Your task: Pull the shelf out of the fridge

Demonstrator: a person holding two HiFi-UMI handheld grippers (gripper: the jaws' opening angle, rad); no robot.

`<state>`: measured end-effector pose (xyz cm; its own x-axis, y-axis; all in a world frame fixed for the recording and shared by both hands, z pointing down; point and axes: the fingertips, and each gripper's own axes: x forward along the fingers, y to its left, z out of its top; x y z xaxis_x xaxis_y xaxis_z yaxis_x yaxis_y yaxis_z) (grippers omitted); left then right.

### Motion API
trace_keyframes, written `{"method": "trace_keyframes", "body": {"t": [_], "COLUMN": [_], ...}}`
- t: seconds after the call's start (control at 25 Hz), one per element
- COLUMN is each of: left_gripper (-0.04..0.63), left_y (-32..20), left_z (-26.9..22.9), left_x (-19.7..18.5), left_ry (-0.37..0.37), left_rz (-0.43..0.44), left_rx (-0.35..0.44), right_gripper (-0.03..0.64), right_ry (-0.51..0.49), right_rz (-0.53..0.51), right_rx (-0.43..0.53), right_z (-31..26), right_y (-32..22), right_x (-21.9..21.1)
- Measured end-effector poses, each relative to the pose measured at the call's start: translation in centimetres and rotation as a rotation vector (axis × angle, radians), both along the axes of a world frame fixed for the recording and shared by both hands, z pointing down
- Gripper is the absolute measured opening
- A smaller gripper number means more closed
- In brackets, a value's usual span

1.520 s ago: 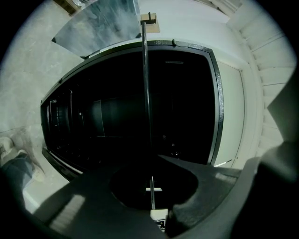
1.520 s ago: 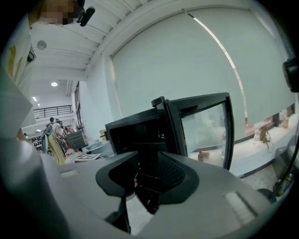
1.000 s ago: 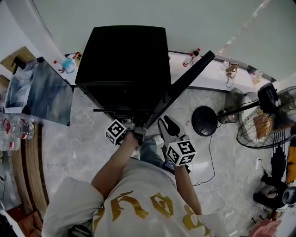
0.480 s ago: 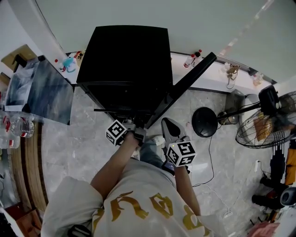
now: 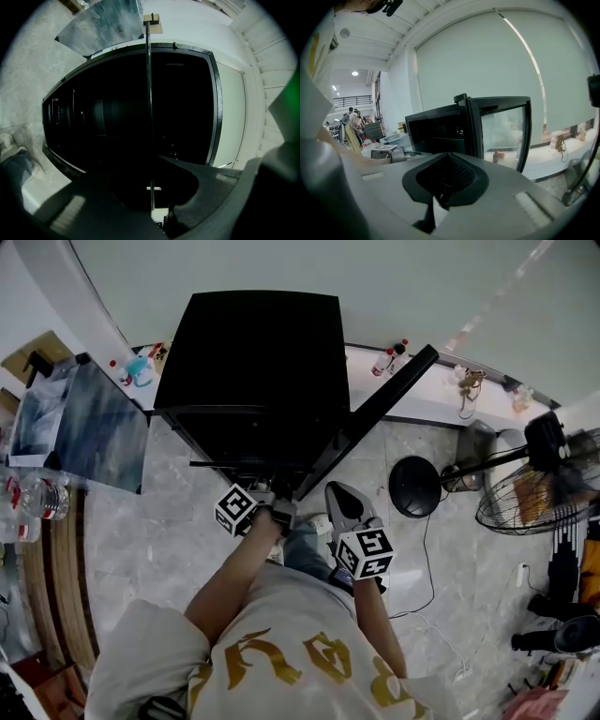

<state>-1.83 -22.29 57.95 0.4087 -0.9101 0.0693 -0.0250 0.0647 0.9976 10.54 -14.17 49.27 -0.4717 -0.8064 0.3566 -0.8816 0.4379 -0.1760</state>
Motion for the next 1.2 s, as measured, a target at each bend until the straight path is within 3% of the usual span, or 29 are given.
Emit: {"method": "trace_keyframes", "body": {"t": [1.2], "left_gripper": [0.018], "left_y": [0.09], "left_z": [0.63], "left_x": [-0.07], "left_ry": [0.029], "left_rz": [-0.002], "left_rx": [-0.011], "right_gripper": [0.022], "right_ry": [0.068], "right_rz": [-0.009], "right_rx": [0.011], "right_z": [0.62], "right_y": [-0.06], "right_x": [-0.54]}}
